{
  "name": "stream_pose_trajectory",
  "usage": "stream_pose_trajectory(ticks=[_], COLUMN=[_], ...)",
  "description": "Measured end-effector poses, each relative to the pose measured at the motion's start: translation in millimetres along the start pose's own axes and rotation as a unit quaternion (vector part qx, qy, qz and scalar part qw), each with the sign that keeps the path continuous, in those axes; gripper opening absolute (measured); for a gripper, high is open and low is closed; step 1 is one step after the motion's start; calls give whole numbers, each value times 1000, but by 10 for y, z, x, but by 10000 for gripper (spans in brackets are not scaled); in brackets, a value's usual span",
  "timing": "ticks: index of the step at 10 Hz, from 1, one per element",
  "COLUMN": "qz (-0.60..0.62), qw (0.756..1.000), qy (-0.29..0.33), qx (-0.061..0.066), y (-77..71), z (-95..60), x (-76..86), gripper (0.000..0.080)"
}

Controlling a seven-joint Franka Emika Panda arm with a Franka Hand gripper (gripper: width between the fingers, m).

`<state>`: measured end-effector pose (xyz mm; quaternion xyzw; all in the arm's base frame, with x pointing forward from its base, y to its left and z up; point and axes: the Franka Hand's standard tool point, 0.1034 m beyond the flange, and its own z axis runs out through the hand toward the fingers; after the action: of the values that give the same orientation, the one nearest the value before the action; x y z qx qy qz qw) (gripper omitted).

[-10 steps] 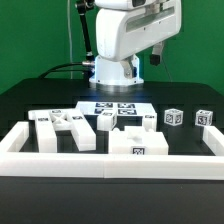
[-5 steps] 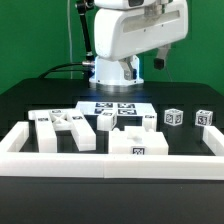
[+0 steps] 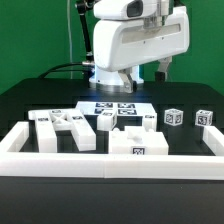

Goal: Assemble chair

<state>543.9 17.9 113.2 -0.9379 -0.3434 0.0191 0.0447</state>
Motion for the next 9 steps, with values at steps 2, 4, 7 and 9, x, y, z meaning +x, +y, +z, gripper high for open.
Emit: stream_pose_trajectory(ticks=[2, 4, 7, 9], qz=[17, 124, 209, 208], qw=[1000, 992, 978, 978], qy=[1, 0, -9, -9], qx=[0, -1, 8, 8], y=[-2, -70, -89, -77], z=[8, 109, 347, 360], x=[-3, 4, 129, 145], gripper=[650, 650, 650, 650])
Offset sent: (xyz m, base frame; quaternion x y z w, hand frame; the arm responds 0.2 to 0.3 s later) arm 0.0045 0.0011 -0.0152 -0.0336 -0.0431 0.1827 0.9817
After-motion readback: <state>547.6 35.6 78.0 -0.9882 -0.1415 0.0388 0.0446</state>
